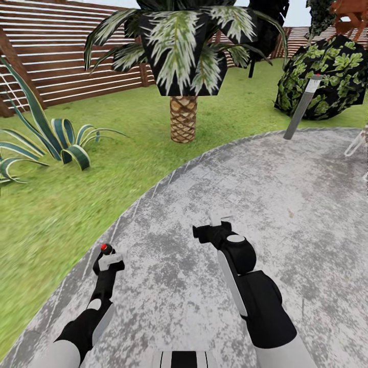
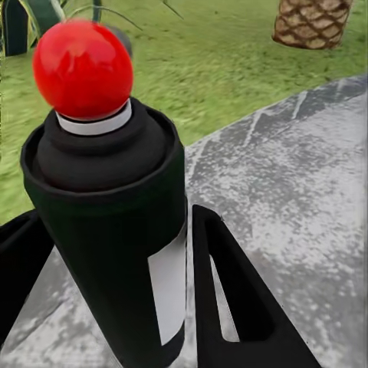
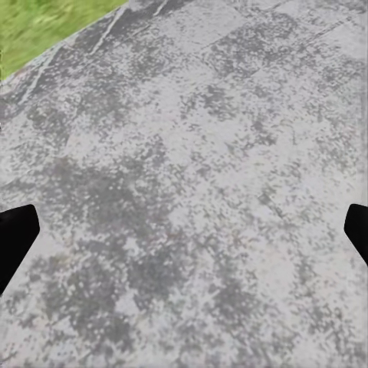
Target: Pick up the pesticide atomizer in the garden and spray insectifuge to fully cover both potted plants in the garden.
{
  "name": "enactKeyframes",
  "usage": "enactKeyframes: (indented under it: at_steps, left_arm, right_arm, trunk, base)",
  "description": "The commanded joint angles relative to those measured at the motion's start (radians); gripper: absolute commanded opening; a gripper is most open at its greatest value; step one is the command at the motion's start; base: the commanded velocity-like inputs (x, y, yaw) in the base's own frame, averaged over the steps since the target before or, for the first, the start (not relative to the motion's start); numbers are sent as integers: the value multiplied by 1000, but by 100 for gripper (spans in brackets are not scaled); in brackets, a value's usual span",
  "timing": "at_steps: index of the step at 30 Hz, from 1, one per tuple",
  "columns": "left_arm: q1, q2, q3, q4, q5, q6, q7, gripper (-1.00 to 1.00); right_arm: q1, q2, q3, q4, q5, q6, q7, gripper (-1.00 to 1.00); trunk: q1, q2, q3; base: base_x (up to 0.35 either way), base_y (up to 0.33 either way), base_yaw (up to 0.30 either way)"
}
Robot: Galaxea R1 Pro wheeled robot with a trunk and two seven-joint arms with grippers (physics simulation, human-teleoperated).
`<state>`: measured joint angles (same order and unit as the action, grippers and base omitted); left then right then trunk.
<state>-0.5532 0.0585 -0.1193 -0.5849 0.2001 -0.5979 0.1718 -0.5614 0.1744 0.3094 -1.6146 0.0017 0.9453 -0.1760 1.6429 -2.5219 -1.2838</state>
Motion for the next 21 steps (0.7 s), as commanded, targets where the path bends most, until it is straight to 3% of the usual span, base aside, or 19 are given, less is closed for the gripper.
enactKeyframes:
  at_steps: [1, 8, 21]
  left_arm:
    - [-1, 1, -8, 0, 11, -4, 5, -100]
    - [-13, -5, -7, -9, 18, 13, 5, -100]
    - [-20, -33, -5, -103, 20, 151, 4, -100]
  right_arm:
    - [0, 0, 0, -1, 0, 5, -2, 100]
    - [13, 0, 0, 0, 0, 3, -1, 100]
    - [63, -13, -12, 1, 0, 4, 2, 100]
  trunk:
    - [-1, 0, 3]
    - [-4, 2, 30]
    - [-10, 5, 81]
  base:
    - [0, 0, 0]
    - [0, 0, 0]
    - [0, 0, 0]
